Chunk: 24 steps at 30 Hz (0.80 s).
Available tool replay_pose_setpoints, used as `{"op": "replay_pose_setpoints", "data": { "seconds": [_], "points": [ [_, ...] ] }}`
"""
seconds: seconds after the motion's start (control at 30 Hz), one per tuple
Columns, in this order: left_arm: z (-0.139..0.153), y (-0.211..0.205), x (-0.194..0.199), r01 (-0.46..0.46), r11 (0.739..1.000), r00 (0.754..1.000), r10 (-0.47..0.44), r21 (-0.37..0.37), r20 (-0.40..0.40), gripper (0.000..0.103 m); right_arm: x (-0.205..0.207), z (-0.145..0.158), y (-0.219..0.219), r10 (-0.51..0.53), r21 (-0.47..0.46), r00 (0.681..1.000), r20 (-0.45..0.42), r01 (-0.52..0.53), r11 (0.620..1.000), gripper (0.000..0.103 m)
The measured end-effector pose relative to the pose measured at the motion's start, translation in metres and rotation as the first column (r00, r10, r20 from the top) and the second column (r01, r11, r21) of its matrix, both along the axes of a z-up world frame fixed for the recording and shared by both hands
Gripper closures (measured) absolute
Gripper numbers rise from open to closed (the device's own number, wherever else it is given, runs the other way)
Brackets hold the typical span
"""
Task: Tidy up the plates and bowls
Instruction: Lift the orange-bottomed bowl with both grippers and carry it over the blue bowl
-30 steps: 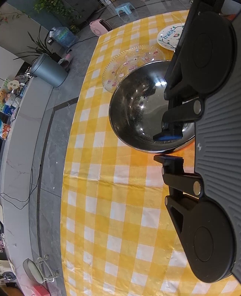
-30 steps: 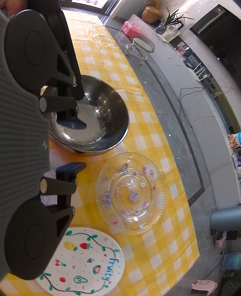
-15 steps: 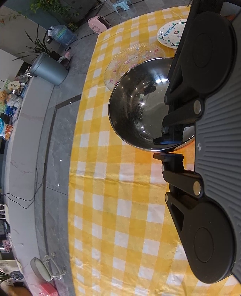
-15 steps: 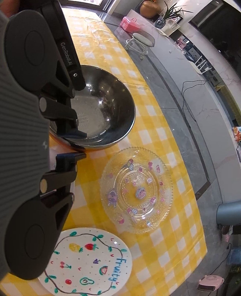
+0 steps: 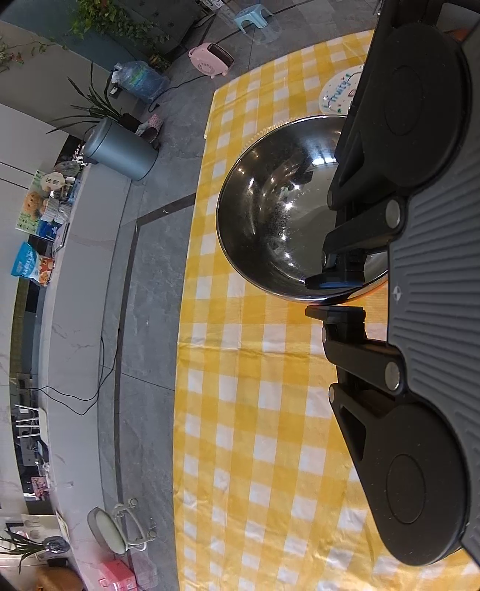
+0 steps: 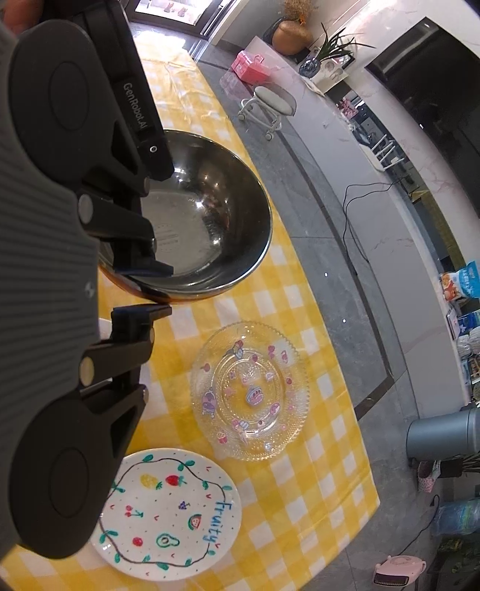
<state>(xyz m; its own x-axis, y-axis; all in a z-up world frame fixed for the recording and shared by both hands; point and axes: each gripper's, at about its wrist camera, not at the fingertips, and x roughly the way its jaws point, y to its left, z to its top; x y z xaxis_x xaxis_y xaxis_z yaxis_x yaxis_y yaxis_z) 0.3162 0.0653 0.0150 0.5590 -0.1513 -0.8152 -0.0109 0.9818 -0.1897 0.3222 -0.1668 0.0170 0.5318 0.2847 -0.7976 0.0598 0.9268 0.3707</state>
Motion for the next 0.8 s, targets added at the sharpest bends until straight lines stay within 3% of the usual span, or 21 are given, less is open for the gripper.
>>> {"op": "replay_pose_setpoints", "data": {
  "seconds": [0.3,0.8],
  "points": [
    [0.028,-0.001,-0.034,0.001,1.0,1.0,-0.001,0.007,0.017,0.094,-0.039,0.028,0.0,0.022,0.023,1.0,0.022,-0.023,0.999,0.09],
    [0.054,0.015,-0.111,-0.035,0.998,0.999,0.036,-0.052,0.017,0.094,-0.128,0.062,0.002,0.065,0.035,0.997,0.033,-0.066,0.997,0.09]
  ]
}}
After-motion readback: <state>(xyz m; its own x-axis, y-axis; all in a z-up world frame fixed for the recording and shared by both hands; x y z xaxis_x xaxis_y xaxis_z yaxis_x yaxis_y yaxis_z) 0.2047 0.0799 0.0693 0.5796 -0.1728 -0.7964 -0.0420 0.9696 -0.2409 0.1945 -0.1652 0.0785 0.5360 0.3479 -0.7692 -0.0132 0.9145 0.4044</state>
